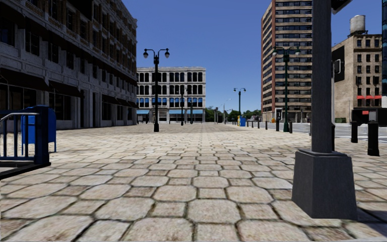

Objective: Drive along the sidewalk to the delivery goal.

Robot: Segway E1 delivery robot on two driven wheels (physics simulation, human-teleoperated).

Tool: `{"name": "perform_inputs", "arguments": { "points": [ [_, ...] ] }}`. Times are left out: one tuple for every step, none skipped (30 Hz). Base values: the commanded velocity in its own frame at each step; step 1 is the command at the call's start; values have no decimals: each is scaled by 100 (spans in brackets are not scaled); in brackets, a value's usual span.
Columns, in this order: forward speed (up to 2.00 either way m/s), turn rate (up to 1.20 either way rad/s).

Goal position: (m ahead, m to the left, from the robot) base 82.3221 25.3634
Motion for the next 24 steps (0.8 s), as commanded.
{"name": "perform_inputs", "arguments": {
  "points": [
    [198, 0],
    [198, 0],
    [198, 0],
    [198, 0],
    [198, 0],
    [198, 0],
    [198, 0],
    [198, 0],
    [198, 0],
    [198, 0],
    [198, 0],
    [198, 0],
    [198, 0],
    [198, 0],
    [198, 0],
    [198, 0],
    [198, 0],
    [198, 0],
    [198, 0],
    [198, 0],
    [198, 0],
    [198, 0],
    [198, 0],
    [198, 0]
  ]
}}
